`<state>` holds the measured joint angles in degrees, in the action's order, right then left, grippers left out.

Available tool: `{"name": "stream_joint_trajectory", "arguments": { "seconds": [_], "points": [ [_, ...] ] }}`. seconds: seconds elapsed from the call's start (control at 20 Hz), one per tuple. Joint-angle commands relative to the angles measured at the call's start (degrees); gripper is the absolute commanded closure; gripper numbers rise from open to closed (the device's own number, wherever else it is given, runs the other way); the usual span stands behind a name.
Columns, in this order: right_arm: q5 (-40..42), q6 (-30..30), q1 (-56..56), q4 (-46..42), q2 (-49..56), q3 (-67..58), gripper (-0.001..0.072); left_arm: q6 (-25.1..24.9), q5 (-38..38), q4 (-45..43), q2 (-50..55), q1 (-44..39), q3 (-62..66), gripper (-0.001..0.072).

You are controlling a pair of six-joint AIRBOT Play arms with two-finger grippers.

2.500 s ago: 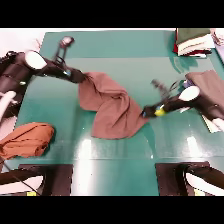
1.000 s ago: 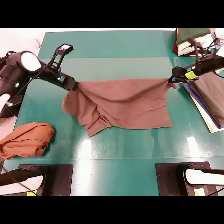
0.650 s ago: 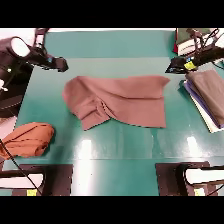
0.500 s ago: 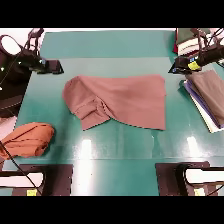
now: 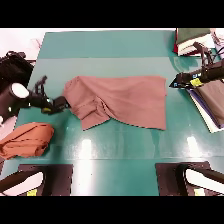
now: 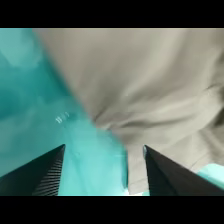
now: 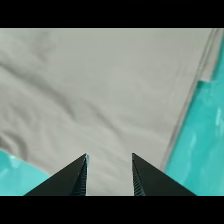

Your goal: Fold the shirts.

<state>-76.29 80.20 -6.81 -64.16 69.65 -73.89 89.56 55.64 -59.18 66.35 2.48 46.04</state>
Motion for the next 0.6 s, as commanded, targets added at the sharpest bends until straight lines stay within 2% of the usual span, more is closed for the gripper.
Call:
{"name": "stream_joint_trajectory", "arguments": {
  "seconds": [0.0, 0.1, 0.15, 0.35, 0.5, 0.55],
  "points": [
    [1.88, -1.73, 0.37, 4.63, -1.95, 2.84, 0.0386, -0.52, -9.07, 11.04, -3.13, 0.11, -12.22, 0.0131],
    [2.62, -1.81, 1.49, 4.66, -1.95, 2.82, 0.0386, -6.25, -13.29, 18.21, -3.13, -0.15, -14.64, 0.0131],
    [2.86, -1.84, 1.99, 4.63, -1.95, 2.82, 0.0386, -6.86, -15.34, 19.47, -3.13, -1.01, -14.91, 0.0132],
    [2.8, -1.81, 2.91, 4.68, -1.95, 2.82, 0.0386, -6.45, -26.45, 22.03, -2.34, -7.65, -14.78, 0.0132],
    [1.64, -1.84, 2.34, 4.57, -1.97, 2.82, 0.0386, -4.94, -30.73, 24.41, -1.95, -8.33, -14.71, 0.0134],
    [1.18, -1.84, 2.03, 4.61, -1.97, 2.82, 0.0386, -4.92, -31.17, 24.48, -1.95, -8.33, -14.73, 0.0172]
  ]
}}
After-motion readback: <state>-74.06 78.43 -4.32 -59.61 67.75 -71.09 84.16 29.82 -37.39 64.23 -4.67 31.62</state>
